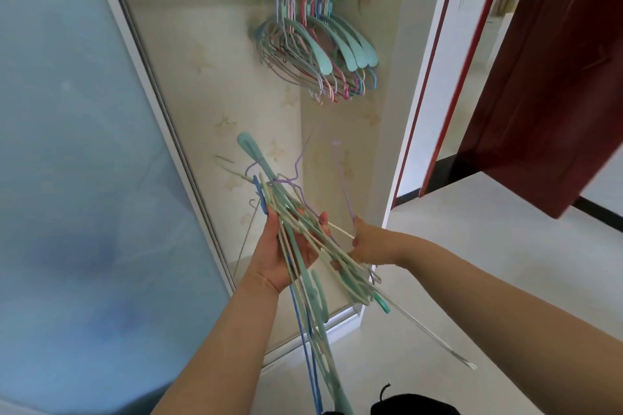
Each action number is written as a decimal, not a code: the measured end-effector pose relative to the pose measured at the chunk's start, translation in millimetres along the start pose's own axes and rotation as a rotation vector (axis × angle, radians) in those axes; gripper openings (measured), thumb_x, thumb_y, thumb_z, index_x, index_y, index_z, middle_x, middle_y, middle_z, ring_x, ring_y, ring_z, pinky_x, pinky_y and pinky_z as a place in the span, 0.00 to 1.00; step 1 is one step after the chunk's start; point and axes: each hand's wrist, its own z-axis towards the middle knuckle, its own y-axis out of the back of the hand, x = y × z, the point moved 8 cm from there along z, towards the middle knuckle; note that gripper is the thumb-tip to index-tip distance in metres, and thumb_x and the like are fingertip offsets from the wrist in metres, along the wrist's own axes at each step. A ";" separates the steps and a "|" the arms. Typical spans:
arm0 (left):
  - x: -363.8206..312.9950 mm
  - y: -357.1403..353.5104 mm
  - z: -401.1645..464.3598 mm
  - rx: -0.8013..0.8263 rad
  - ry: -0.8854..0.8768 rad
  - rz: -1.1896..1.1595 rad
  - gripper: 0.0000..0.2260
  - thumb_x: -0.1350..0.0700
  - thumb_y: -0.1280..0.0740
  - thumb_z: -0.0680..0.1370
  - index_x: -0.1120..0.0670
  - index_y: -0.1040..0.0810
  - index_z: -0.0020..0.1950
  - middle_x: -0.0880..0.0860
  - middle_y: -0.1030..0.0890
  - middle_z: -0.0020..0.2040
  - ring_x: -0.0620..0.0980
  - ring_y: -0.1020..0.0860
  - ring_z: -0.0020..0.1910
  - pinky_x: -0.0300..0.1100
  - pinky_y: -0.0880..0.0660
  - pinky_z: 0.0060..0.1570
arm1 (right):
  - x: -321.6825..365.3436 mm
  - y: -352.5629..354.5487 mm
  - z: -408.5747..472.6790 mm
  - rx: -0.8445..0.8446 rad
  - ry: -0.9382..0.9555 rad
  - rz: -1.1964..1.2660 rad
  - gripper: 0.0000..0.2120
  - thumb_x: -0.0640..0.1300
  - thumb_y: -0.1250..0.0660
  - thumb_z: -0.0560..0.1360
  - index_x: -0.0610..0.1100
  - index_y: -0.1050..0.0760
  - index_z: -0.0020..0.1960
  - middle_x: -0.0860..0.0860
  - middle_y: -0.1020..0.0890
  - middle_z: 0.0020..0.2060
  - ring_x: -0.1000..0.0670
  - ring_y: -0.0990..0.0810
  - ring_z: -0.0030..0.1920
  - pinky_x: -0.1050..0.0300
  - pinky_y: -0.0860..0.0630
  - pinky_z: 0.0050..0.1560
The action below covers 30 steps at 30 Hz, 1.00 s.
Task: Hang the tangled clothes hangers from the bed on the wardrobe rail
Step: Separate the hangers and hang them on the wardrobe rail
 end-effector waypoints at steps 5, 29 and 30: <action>2.0 10.1 -0.5 -0.024 0.036 0.160 0.21 0.42 0.20 0.60 0.52 0.16 0.47 0.60 0.21 0.62 0.56 0.23 0.60 0.47 0.31 0.62 | -1.8 -10.4 3.9 -0.055 0.022 0.154 0.61 0.52 0.24 0.68 0.44 0.72 0.75 0.39 0.29 0.65 0.42 0.28 0.64 0.53 0.31 0.62; -10.5 49.3 63.8 -0.292 0.055 0.076 0.28 0.47 0.18 0.59 0.56 0.22 0.52 0.59 0.21 0.53 0.57 0.21 0.56 0.46 0.32 0.59 | 21.1 115.5 84.4 -0.197 0.245 0.423 0.14 0.58 0.39 0.78 0.48 0.26 0.42 0.51 0.25 0.35 0.53 0.26 0.35 0.60 0.31 0.31; -13.7 46.6 66.4 -0.292 0.045 0.066 0.29 0.47 0.18 0.59 0.56 0.23 0.53 0.59 0.20 0.53 0.57 0.21 0.56 0.47 0.28 0.56 | 25.7 121.6 86.2 -0.205 0.245 0.373 0.18 0.61 0.40 0.77 0.48 0.27 0.39 0.52 0.25 0.34 0.53 0.27 0.35 0.59 0.31 0.32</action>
